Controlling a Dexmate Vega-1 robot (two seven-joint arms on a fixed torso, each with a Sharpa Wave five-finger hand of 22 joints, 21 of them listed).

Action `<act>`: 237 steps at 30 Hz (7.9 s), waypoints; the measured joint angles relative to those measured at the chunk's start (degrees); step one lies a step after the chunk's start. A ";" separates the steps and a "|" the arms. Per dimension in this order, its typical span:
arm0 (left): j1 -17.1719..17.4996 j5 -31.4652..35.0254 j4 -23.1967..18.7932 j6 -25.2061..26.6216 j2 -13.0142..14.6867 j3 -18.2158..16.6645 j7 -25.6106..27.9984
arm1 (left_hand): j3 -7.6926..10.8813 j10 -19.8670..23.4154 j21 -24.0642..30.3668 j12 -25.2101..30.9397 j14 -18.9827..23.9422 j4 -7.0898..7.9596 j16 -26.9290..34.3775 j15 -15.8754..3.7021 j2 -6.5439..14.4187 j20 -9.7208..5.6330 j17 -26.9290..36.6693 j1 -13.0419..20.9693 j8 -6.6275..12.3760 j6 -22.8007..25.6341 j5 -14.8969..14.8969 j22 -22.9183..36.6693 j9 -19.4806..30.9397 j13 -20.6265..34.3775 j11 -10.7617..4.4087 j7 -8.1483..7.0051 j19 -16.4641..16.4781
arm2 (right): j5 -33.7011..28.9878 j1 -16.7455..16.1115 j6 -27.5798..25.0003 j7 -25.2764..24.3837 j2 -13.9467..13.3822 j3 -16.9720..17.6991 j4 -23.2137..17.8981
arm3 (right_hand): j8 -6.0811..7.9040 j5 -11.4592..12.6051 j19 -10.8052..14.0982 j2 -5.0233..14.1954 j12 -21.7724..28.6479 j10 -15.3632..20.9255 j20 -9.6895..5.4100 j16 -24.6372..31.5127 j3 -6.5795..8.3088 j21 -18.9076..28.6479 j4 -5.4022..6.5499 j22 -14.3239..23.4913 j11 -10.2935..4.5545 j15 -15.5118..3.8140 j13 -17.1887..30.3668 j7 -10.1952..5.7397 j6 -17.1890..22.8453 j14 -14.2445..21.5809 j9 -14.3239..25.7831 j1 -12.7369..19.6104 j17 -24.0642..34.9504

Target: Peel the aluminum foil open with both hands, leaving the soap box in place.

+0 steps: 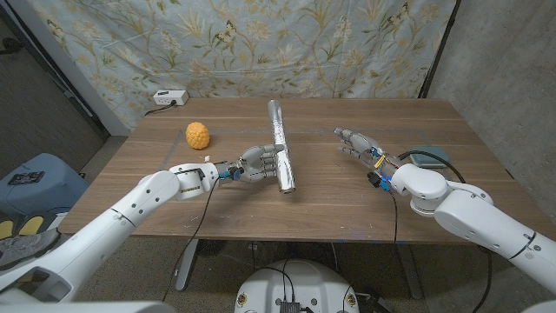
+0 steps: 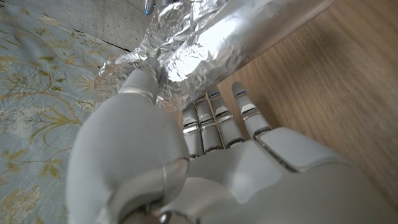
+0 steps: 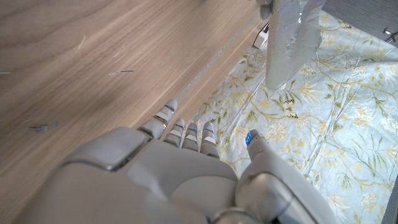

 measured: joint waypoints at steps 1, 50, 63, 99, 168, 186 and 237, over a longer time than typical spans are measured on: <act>0.01 0.00 -0.01 0.00 0.02 -0.05 0.00 | -0.01 -0.03 0.00 0.00 -0.01 0.01 0.00 0.01 0.00 0.00 0.00 0.00 0.00 0.00 0.00 0.00 0.00 0.11 0.00 0.00 0.00 | 0.00 0.00 -0.02 -0.02 0.00 0.00 0.00 | 0.00 0.00 0.00 0.00 0.00 0.00 0.00 0.00 0.00 0.00 0.00 0.00 0.00 0.00 0.00 0.00 0.00 0.00 0.00 0.00 0.00; -2.41 -4.31 3.89 1.38 -1.86 -1.83 -0.94 | -0.56 -4.01 0.41 -2.23 -1.97 0.58 -0.22 1.94 1.29 1.32 -0.11 -1.29 -0.01 -1.86 0.21 0.00 -0.45 0.73 2.33 1.85 -1.34 | -0.28 0.41 -2.49 -1.13 0.08 0.17 -1.55 | 0.00 -0.22 0.00 0.48 0.00 -0.11 0.00 0.00 0.01 0.00 -0.47 0.01 0.52 0.00 0.00 0.30 0.31 0.00 0.00 0.73 -0.02; -2.94 -3.98 3.66 2.41 -1.38 -1.78 0.60 | 0.56 -0.47 1.58 -1.10 1.23 -0.53 0.46 0.80 1.82 0.71 -0.65 -1.82 0.00 -1.94 0.21 -0.01 0.35 0.68 2.11 1.94 0.71 | 0.53 -0.09 -2.08 -1.76 0.89 0.06 -0.87 | 0.00 -0.22 0.00 0.48 0.00 -0.11 0.00 0.00 0.00 0.00 -0.46 0.01 0.52 0.00 0.00 0.30 0.31 0.00 0.00 0.72 -0.02; -10.46 1.13 1.47 10.75 4.44 0.72 0.50 | 1.49 1.17 2.60 -0.27 4.02 -1.46 1.35 1.76 1.76 1.72 -0.89 -1.76 0.00 -1.24 1.67 -0.01 1.78 1.50 3.75 2.64 2.16 | 1.72 0.61 -12.13 -4.91 -3.68 1.24 -11.63 | 0.45 -0.44 5.77 -1.49 1.54 6.27 0.42 0.61 0.20 0.67 -6.86 0.02 5.83 3.79 0.29 4.50 4.52 6.27 0.30 6.76 -0.96; -15.22 10.91 -5.60 15.52 3.95 6.72 4.57 | 3.02 2.08 3.92 0.20 4.48 -3.00 2.56 1.82 -0.41 2.66 0.64 0.41 0.00 0.03 4.48 0.18 6.12 2.84 4.67 3.91 2.65 | -5.04 21.31 -33.08 0.47 0.71 -11.96 -19.76 | -0.50 -0.21 9.12 -3.34 3.64 11.35 9.77 0.88 -0.81 0.53 -9.61 0.13 13.41 13.38 2.92 7.86 -0.13 12.00 0.83 13.96 0.20; -15.70 12.53 -6.10 15.40 3.04 7.73 4.91 | 3.31 1.86 4.45 0.44 3.86 -3.27 3.21 1.21 -2.47 2.76 1.76 2.47 0.01 0.85 5.12 0.30 6.24 2.87 4.46 4.67 2.14 | -4.94 26.14 -36.99 1.57 3.53 -15.47 -17.35 | -0.50 -0.21 9.00 -2.84 3.86 10.83 11.29 0.48 -1.43 0.53 -9.47 0.13 13.53 14.03 3.72 7.56 -1.86 11.97 0.82 14.45 0.53; -15.02 16.20 -6.29 11.58 0.13 9.69 5.58 | 4.65 0.20 5.95 4.43 3.16 -0.63 4.27 -0.76 -6.74 2.74 4.14 8.09 5.05 1.11 6.86 0.82 6.27 2.88 2.83 3.94 0.90 | -3.82 33.94 -43.10 2.58 9.81 -21.97 -10.50 | -0.21 -0.44 10.61 0.81 6.66 7.65 10.49 0.88 -2.45 0.54 -8.10 0.42 13.81 13.91 7.57 7.46 -7.10 12.29 1.33 16.25 3.49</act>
